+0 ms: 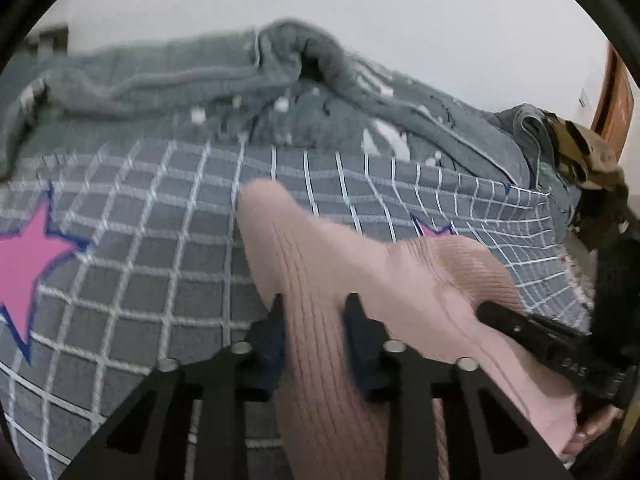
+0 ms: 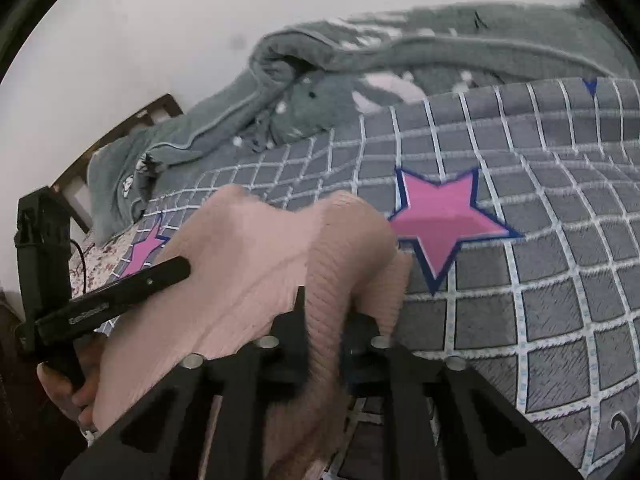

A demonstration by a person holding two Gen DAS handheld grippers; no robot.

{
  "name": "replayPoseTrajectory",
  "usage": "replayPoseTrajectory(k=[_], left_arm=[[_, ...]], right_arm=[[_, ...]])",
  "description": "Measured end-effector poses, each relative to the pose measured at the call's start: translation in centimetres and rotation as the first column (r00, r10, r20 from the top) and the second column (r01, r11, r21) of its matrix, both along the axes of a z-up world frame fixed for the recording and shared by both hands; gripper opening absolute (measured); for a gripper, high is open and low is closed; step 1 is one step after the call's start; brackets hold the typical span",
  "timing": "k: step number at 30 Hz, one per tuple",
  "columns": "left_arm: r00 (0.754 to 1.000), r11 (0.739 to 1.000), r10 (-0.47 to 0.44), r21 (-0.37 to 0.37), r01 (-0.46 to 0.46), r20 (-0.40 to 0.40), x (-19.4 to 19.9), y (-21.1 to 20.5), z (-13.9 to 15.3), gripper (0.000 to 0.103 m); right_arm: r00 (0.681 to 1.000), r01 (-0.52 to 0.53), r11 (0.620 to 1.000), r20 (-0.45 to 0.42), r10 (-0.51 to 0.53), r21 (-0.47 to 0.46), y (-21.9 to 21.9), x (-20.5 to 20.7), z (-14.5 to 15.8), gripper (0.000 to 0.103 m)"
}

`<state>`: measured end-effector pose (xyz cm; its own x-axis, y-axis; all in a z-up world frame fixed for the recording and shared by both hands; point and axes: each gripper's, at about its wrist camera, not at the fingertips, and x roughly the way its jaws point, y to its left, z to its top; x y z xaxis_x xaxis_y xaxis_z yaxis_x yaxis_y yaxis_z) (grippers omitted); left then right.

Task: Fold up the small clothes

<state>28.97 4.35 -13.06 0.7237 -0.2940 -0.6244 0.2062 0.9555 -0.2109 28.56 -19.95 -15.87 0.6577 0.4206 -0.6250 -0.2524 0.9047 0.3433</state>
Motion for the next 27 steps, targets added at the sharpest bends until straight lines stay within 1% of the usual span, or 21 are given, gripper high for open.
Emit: replayPoseTrajectory(k=[2, 3, 4, 5, 6, 7, 9, 10, 11, 12, 13, 14, 17, 18, 21, 24, 27], left_arm=[[0.998, 1.0, 0.005, 0.003, -0.005, 0.062, -0.4, 0.0, 0.9, 0.012], [0.998, 1.0, 0.001, -0.013, 0.0, 0.068, -0.4, 0.2, 1.1, 0.012], [0.998, 1.0, -0.005, -0.027, 0.006, 0.06, -0.2, 0.3, 1.2, 0.012], [0.999, 1.0, -0.006, -0.03, 0.007, 0.047, 0.0, 0.3, 1.1, 0.012], [0.999, 1.0, -0.002, -0.023, 0.003, 0.038, 0.2, 0.3, 0.9, 0.013], [1.0, 1.0, 0.004, -0.002, -0.004, 0.025, 0.3, 0.1, 0.6, 0.014], [1.0, 1.0, 0.007, 0.03, -0.007, 0.022, 0.4, -0.3, 0.2, 0.018], [1.0, 0.999, 0.009, 0.043, -0.01, 0.023, 0.3, -0.4, 0.2, 0.019], [1.0, 0.999, 0.012, 0.049, -0.013, 0.025, 0.1, -0.4, 0.1, 0.022], [1.0, 0.999, 0.012, 0.05, -0.013, 0.024, 0.0, -0.4, 0.0, 0.025], [1.0, 0.999, 0.013, 0.049, -0.014, 0.019, 0.0, -0.4, 0.0, 0.026], [1.0, 0.999, 0.016, 0.05, -0.017, 0.015, 0.0, -0.4, -0.1, 0.03], [1.0, 0.999, 0.023, 0.045, -0.023, 0.006, -0.2, -0.1, -0.3, 0.036], [1.0, 0.999, 0.026, 0.045, -0.026, 0.005, -0.3, -0.1, -0.3, 0.04], [0.999, 0.998, 0.036, 0.05, -0.037, 0.005, -0.6, -0.1, -0.2, 0.046], [0.999, 0.997, 0.039, 0.059, -0.04, 0.009, -1.0, -0.2, -0.2, 0.051], [0.999, 0.997, 0.045, 0.057, -0.046, 0.012, -1.4, -0.1, -0.1, 0.055]], right_arm=[[0.998, -0.006, 1.0, 0.062, 0.006, -0.005, 0.1, -0.9, 0.8, 0.01], [0.995, -0.01, 1.0, 0.096, 0.009, 0.008, -0.2, -1.3, 1.3, 0.01], [0.995, -0.006, 1.0, 0.104, 0.005, 0.005, -0.3, -1.3, 1.5, 0.01], [0.995, 0.0, 1.0, 0.096, 0.0, -0.005, -0.3, -1.2, 1.4, 0.01], [0.997, 0.005, 1.0, 0.071, -0.003, -0.021, -0.2, -0.9, 1.0, 0.011], [1.0, 0.009, 0.999, 0.027, -0.007, -0.048, 0.1, -0.3, 0.1, 0.011], [1.0, 0.019, 0.998, 0.006, -0.018, -0.066, 0.1, 0.2, -0.4, 0.015], [1.0, 0.022, 0.998, 0.006, -0.022, -0.057, -0.1, 0.1, -0.3, 0.017], [1.0, 0.028, 0.998, 0.004, -0.028, -0.049, -0.4, 0.1, -0.3, 0.022], [0.999, 0.034, 0.998, 0.0, -0.034, -0.049, -0.5, 0.1, -0.4, 0.026], [0.999, 0.041, 0.998, -0.008, -0.042, -0.042, -0.7, 0.2, -0.5, 0.026], [0.999, 0.043, 0.998, -0.012, -0.043, -0.037, -0.8, 0.2, -0.6, 0.028], [0.998, 0.053, 0.998, -0.019, -0.054, -0.032, -1.1, 0.3, -0.4, 0.033], [0.999, 0.052, 0.998, -0.013, -0.053, -0.036, -1.1, 0.1, -0.1, 0.033], [0.998, 0.052, 0.997, 0.021, -0.051, -0.051, -0.9, -0.8, 1.1, 0.035], [0.996, 0.041, 0.998, 0.083, -0.037, -0.042, -0.6, -2.5, 2.5, 0.036], [0.993, 0.017, 0.999, 0.117, -0.011, -0.05, -0.2, -3.8, 2.8, 0.037]])
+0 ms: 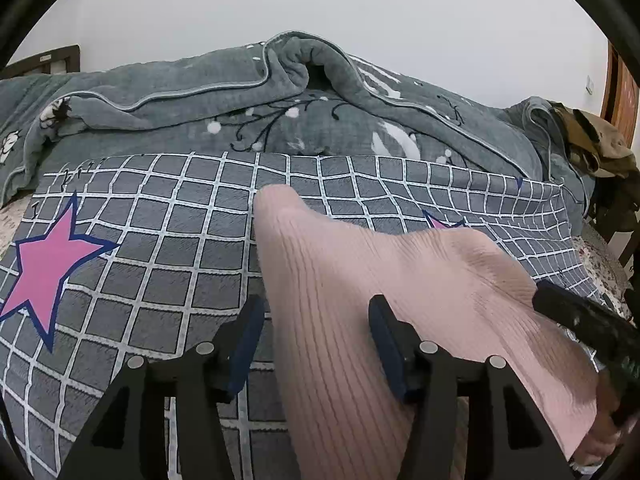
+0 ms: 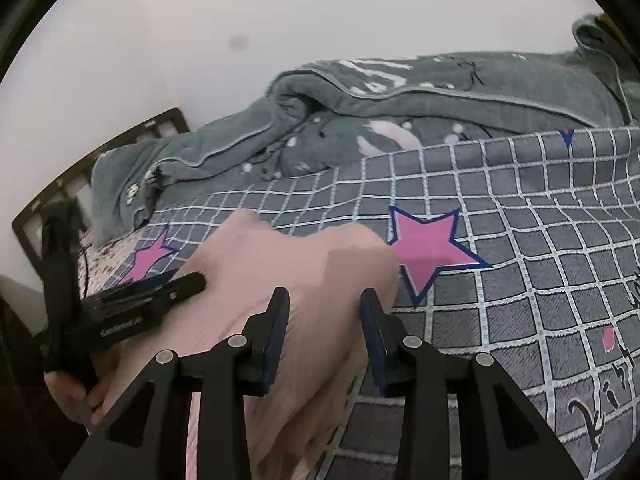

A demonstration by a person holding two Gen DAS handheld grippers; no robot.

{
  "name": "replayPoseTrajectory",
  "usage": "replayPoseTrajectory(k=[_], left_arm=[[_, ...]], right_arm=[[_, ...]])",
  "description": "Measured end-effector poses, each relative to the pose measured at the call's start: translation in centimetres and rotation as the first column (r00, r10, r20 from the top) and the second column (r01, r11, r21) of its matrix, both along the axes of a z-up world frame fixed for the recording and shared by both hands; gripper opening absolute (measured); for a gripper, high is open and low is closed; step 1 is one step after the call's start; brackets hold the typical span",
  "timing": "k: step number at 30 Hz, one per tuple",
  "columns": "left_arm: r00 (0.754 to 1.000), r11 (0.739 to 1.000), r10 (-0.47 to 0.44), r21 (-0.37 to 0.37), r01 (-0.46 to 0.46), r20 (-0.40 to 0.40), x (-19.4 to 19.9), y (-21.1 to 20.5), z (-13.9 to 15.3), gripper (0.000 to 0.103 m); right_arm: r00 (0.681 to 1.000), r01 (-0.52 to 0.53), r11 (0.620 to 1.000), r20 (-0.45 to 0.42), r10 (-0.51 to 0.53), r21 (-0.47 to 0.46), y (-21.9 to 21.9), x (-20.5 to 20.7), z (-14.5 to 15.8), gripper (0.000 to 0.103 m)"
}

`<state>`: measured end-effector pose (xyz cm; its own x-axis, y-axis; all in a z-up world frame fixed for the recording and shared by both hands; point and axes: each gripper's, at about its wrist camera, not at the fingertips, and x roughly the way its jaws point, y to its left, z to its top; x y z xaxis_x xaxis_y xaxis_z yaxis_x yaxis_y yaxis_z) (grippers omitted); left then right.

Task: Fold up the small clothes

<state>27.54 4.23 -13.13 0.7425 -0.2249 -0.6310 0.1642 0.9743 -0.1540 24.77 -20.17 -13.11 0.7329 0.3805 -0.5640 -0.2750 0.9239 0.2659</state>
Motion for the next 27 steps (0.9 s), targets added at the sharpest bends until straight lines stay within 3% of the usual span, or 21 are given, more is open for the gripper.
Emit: replayPoseTrajectory(k=[5, 9, 14, 20, 23, 24, 26, 27], left_arm=[[1.0, 1.0, 0.008, -0.026, -0.008, 0.0, -0.9, 0.5, 0.1, 0.059], [1.0, 1.0, 0.005, -0.027, -0.005, 0.015, -2.1, 0.7, 0.3, 0.061], [1.0, 1.0, 0.005, -0.023, -0.005, 0.025, -3.3, 1.0, 0.7, 0.061], [0.999, 0.998, 0.039, -0.058, -0.038, 0.028, -4.1, 2.5, 1.2, 0.064], [0.998, 0.995, 0.057, -0.081, -0.055, 0.023, -4.4, 3.3, 1.3, 0.064], [0.998, 0.995, 0.057, -0.087, -0.055, 0.019, -4.4, 3.4, 1.2, 0.064], [0.998, 0.994, 0.055, -0.09, -0.054, 0.014, -4.6, 3.4, 1.2, 0.064], [0.998, 0.995, 0.053, -0.085, -0.051, 0.018, -4.9, 3.4, 1.3, 0.064]], right_arm=[[1.0, 0.01, 0.998, -0.016, -0.011, -0.062, 0.6, -0.8, -1.2, 0.037], [0.996, 0.079, 0.99, -0.039, -0.084, -0.113, 0.0, -0.6, -1.6, 0.037], [0.995, 0.084, 0.994, -0.043, -0.087, -0.069, -0.8, -1.3, -1.0, 0.037], [0.998, 0.059, 0.994, -0.039, -0.056, 0.093, -1.3, -2.8, 0.1, 0.038], [0.997, 0.054, 0.997, -0.058, -0.05, 0.062, -0.1, -3.0, -0.6, 0.037], [0.996, 0.065, 0.998, -0.065, -0.063, 0.019, 0.5, -2.9, -1.1, 0.031], [0.997, 0.064, 0.998, -0.048, -0.063, 0.02, 0.6, -3.1, -1.5, 0.016], [0.997, 0.07, 0.997, -0.02, -0.069, 0.02, 0.7, -3.5, -1.1, 0.014]])
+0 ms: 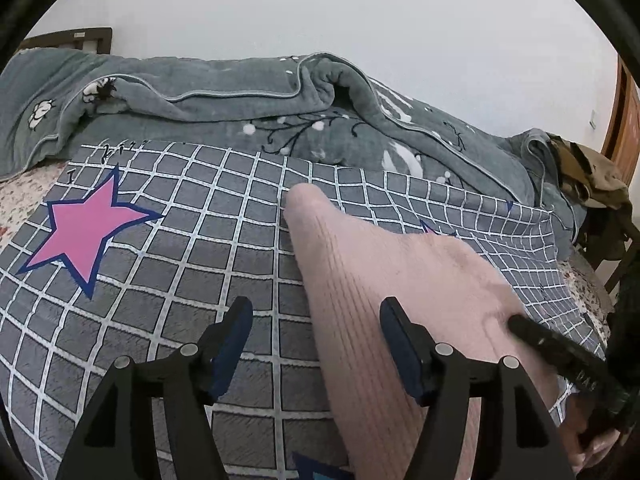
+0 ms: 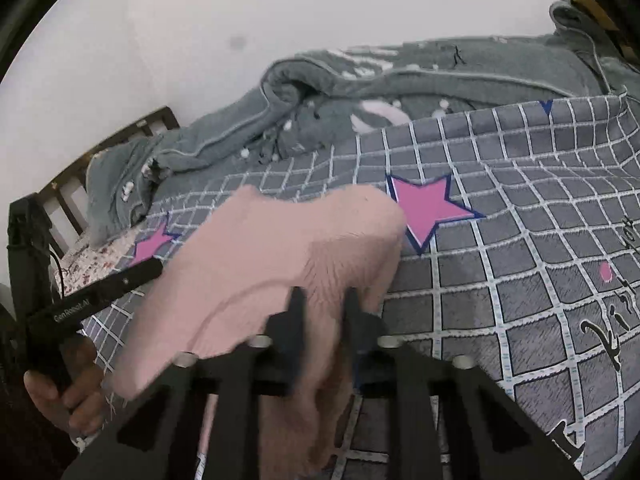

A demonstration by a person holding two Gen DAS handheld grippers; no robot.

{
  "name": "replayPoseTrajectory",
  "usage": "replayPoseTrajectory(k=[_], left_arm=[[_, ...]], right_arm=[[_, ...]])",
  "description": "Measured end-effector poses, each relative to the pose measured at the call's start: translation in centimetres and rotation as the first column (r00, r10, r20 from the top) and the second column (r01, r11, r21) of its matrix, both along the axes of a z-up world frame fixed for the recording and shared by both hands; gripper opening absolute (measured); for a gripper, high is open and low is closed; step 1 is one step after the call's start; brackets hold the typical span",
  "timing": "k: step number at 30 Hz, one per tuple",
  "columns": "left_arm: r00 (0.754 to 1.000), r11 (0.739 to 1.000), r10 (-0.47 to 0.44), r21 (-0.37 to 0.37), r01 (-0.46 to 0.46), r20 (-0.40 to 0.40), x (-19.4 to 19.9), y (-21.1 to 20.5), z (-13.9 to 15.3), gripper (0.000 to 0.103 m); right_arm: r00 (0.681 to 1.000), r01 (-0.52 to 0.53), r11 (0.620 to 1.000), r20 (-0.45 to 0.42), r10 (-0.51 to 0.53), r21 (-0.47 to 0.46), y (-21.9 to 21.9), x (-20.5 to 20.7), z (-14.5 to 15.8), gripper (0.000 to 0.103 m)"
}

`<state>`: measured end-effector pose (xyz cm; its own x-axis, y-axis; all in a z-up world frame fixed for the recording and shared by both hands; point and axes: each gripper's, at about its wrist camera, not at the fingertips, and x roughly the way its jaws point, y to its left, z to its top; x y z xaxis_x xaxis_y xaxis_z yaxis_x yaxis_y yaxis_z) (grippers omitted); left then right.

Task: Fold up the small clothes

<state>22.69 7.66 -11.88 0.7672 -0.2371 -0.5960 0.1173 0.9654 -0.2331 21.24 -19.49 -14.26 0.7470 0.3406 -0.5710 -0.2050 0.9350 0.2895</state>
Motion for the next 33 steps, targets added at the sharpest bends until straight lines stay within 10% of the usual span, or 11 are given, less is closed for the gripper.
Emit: replayPoseTrajectory(k=[4, 7, 17, 33], left_arm=[[1.0, 1.0, -0.01, 0.011, 0.009, 0.023, -0.9, 0.0, 0.2, 0.065], [1.0, 0.999, -0.028, -0.027, 0.028, -0.014, -1.0, 0.0, -0.3, 0.065], [0.999, 0.997, -0.035, -0.062, 0.033, -0.026, -2.6, -0.2, -0.5, 0.065], [0.993, 0.996, -0.085, 0.009, 0.086, -0.076, -7.0, -3.4, -2.4, 0.066]], right_arm=[[0.994, 0.011, 0.998, 0.113, -0.005, -0.057, 0.5, -1.4, 1.4, 0.013], [0.999, 0.047, 0.979, 0.019, -0.044, -0.197, 2.1, -0.1, -1.2, 0.013], [0.998, 0.067, 0.995, -0.012, -0.068, -0.071, 0.5, -0.9, -0.2, 0.026], [0.997, 0.08, 0.977, 0.038, -0.074, -0.2, 0.9, -7.8, 0.2, 0.035]])
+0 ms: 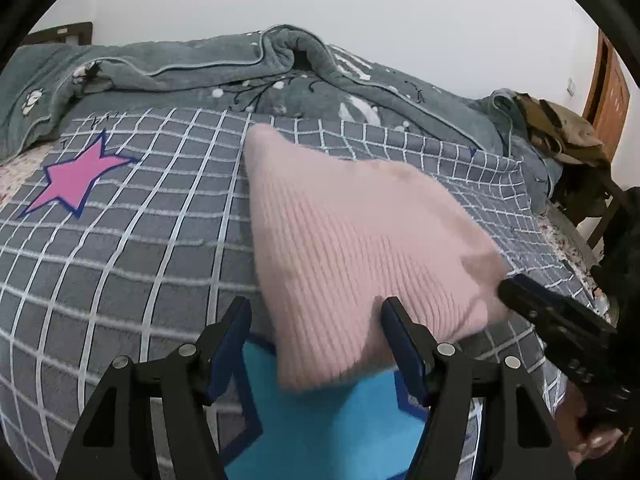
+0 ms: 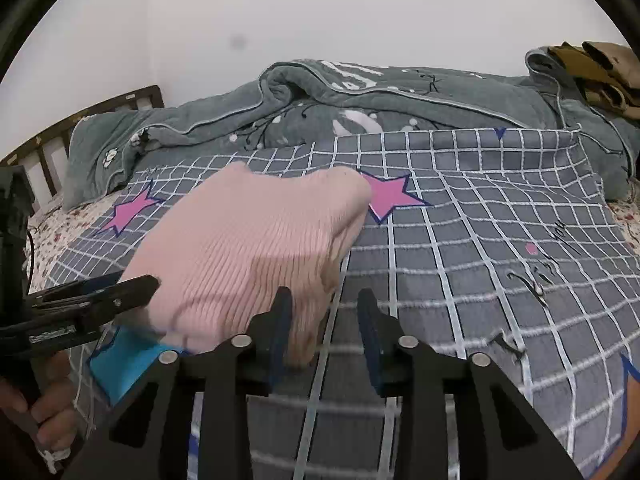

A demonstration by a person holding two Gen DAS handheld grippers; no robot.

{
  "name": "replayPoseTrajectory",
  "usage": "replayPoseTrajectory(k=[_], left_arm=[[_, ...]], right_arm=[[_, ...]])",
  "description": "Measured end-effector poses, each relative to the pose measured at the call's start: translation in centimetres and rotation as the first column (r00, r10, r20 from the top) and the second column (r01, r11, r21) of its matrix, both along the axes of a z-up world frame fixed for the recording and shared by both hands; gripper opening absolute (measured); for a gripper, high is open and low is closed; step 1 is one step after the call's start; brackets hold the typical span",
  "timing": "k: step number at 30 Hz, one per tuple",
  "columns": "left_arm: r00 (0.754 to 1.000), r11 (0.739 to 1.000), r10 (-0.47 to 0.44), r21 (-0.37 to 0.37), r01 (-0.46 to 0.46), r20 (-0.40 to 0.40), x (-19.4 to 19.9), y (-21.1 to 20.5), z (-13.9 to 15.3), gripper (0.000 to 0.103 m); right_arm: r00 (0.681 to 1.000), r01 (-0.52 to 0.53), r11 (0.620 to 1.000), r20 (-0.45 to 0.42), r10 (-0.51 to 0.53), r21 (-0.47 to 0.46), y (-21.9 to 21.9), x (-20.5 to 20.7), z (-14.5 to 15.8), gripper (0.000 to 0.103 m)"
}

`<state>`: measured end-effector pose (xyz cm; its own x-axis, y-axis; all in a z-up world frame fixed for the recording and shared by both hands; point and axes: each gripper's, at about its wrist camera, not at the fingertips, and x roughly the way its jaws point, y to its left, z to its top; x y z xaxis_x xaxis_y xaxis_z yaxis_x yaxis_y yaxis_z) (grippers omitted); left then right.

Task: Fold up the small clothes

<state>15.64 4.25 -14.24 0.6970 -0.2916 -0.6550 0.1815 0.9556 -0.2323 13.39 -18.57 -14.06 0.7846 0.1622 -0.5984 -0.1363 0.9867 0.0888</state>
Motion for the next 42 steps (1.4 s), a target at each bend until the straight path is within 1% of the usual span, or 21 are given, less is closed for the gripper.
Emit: replayPoseTrajectory(k=[1, 3, 6, 10, 11, 14, 16, 18, 19, 20, 21, 23, 27, 30, 36, 42], left_arm=[[1.0, 1.0, 0.003, -0.004, -0.003, -0.022, -0.2, 0.1, -0.2, 0.066], [0.998, 1.0, 0.025, -0.009, -0.026, -0.049, -0.9, 0.5, -0.4, 0.066], [0.998, 0.999, 0.033, 0.001, -0.033, -0.06, -2.2, 0.6, 0.4, 0.066], [0.998, 0.996, 0.064, 0.066, -0.063, -0.014, -4.4, 0.2, 2.5, 0.066], [0.998, 0.995, 0.068, 0.073, -0.068, 0.001, -5.2, 0.2, 3.3, 0.066], [0.996, 0.995, 0.082, 0.061, -0.084, 0.03, -7.3, 0.3, 5.6, 0.068], [0.994, 0.993, 0.095, 0.071, -0.098, 0.048, -8.4, 0.4, 6.9, 0.072], [0.991, 0.99, 0.104, 0.091, -0.112, 0.083, -10.0, 0.3, 8.6, 0.077], [0.989, 0.988, 0.108, 0.096, -0.117, 0.099, -10.8, 0.3, 9.3, 0.079], [0.988, 0.987, 0.112, 0.101, -0.123, 0.11, -11.5, 0.3, 9.9, 0.082], [0.987, 0.987, 0.113, 0.102, -0.125, 0.115, -11.8, 0.4, 10.3, 0.083], [0.985, 0.986, 0.115, 0.106, -0.129, 0.125, -13.2, 0.5, 11.4, 0.084], [0.983, 0.986, 0.116, 0.103, -0.131, 0.142, -15.2, 0.4, 13.0, 0.086], [0.982, 0.985, 0.113, 0.116, -0.131, 0.152, -16.6, 0.2, 13.9, 0.087], [0.98, 0.986, 0.105, 0.11, -0.125, 0.168, -18.0, -0.5, 14.5, 0.088], [0.98, 0.985, 0.098, 0.124, -0.121, 0.172, -18.2, -1.2, 14.6, 0.088]], right_arm=[[1.0, -0.002, 1.0, 0.002, 0.002, -0.001, 0.0, -0.6, 0.2, 0.036], [1.0, 0.003, 1.0, 0.002, -0.003, -0.002, -0.2, -1.7, 0.8, 0.042], [1.0, 0.027, 1.0, -0.015, -0.027, 0.01, -0.9, -3.2, 1.9, 0.042], [0.998, 0.057, 0.998, -0.016, -0.057, 0.011, -1.5, -5.1, 3.8, 0.043], [0.998, 0.064, 0.998, -0.012, -0.063, 0.007, -1.5, -5.6, 4.3, 0.045], [0.996, 0.087, 0.996, 0.006, -0.087, -0.004, -1.6, -7.5, 6.1, 0.049], [0.994, 0.11, 0.994, 0.018, -0.109, -0.022, -1.6, -8.8, 7.4, 0.055], [0.995, 0.1, 0.995, 0.032, -0.099, -0.026, -1.3, -10.2, 8.4, 0.069], [0.995, 0.096, 0.995, 0.042, -0.094, -0.034, -1.0, -10.9, 8.8, 0.073], [0.994, 0.096, 0.994, 0.051, -0.094, -0.043, -0.9, -11.4, 9.2, 0.082], [0.994, 0.097, 0.994, 0.063, -0.094, -0.053, -0.6, -12.0, 9.6, 0.087], [0.992, 0.099, 0.993, 0.081, -0.094, -0.06, -0.3, -13.3, 10.5, 0.092], [0.991, 0.103, 0.994, 0.083, -0.101, -0.023, -0.4, -15.2, 12.0, 0.096], [0.991, 0.103, 0.994, 0.091, -0.099, -0.036, -0.2, -16.3, 12.7, 0.096], [0.991, 0.099, 0.994, 0.091, -0.094, -0.048, -0.2, -18.0, 13.6, 0.096], [0.992, 0.103, 0.994, 0.083, -0.099, -0.042, -0.6, -18.6, 13.6, 0.097]])
